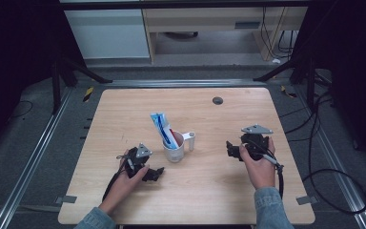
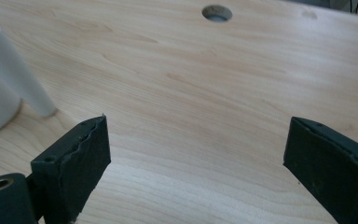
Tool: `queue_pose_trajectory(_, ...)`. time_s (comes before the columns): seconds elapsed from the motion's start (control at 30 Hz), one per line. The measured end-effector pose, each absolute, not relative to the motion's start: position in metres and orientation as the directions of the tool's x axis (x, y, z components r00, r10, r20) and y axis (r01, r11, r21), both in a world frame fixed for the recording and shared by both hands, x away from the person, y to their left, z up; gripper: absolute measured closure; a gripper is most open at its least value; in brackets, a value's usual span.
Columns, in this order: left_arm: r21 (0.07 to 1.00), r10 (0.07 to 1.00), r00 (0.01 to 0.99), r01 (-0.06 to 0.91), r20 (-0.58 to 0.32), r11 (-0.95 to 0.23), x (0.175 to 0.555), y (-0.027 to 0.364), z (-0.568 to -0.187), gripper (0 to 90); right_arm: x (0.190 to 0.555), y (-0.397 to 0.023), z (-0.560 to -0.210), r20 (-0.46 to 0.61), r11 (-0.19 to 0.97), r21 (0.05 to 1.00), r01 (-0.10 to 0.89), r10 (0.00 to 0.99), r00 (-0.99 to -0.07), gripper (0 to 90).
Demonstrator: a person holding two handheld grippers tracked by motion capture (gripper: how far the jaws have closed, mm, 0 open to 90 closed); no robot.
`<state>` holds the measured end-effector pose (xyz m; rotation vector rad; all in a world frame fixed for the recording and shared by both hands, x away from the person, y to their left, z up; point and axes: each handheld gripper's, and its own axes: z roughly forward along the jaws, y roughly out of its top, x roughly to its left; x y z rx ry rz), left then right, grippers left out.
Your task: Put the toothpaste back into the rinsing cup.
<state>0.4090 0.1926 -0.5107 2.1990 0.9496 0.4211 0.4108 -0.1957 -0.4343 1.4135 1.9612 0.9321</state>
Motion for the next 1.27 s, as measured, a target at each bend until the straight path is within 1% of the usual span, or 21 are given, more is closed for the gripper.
queue_pose_trajectory(0.2, 0.708, 0.734, 0.679, 0.508, 0.021, -0.491, 0.409, 0.193, -0.511, 0.0, 0.415, -0.211, -0.455, -0.017, 0.194, 0.76, 0.621, 0.96, -0.278, 7.9)
queue_pose_trajectory(0.4, 0.708, 0.734, 0.679, 0.508, 0.021, -0.49, 0.409, 0.193, -0.511, 0.0, 0.416, -0.22, -0.473, -0.038, 0.205, 0.728, 0.654, 0.965, -0.261, 8.7)
queue_pose_trajectory(0.73, 0.708, 0.734, 0.679, 0.508, 0.021, -0.49, 0.409, 0.193, -0.511, 0.0, 0.419, -0.234, -0.499, -0.001, 0.137, 0.706, 0.695, 0.981, -0.192, 9.6)
queue_pose_trajectory(0.83, 0.708, 0.734, 0.679, 0.508, 0.021, -0.491, 0.409, 0.193, -0.511, 0.0, 0.421, -0.235, -0.505, -0.018, 0.14, 0.701, 0.699, 0.984, -0.178, 8.8)
queue_pose_trajectory(0.9, 0.708, 0.734, 0.679, 0.508, 0.021, -0.49, 0.409, 0.193, -0.511, 0.0, 0.423, -0.237, -0.508, -0.006, 0.119, 0.707, 0.697, 0.987, -0.163, 8.7)
queue_pose_trajectory(0.93, 0.708, 0.734, 0.679, 0.508, 0.021, -0.491, 0.409, 0.193, -0.511, 0.0, 0.424, -0.238, -0.511, 0.009, 0.099, 0.717, 0.69, 0.988, -0.152, 8.1)
queue_pose_trajectory(1.03, 0.708, 0.734, 0.679, 0.508, 0.021, -0.49, 0.409, 0.193, -0.511, 0.0, 0.426, -0.239, -0.513, 0.005, 0.093, 0.733, 0.674, 0.99, -0.142, 6.6)
queue_pose_trajectory(1.1, 0.708, 0.734, 0.679, 0.508, 0.021, -0.49, 0.409, 0.193, -0.511, 0.0, 0.428, -0.241, -0.514, 0.007, 0.09, 0.73, 0.677, 0.99, -0.139, 2.7)
queue_pose_trajectory(1.17, 0.708, 0.734, 0.679, 0.508, 0.021, -0.49, 0.409, 0.193, -0.511, 0.0, 0.429, -0.242, -0.514, 0.003, 0.085, 0.727, 0.681, 0.992, -0.127, 0.6)
queue_pose_trajectory(1.27, 0.708, 0.734, 0.679, 0.508, 0.021, -0.491, 0.409, 0.193, -0.511, 0.0, 0.429, -0.243, -0.514, 0.008, 0.057, 0.724, 0.687, 0.996, -0.091, 0.3)
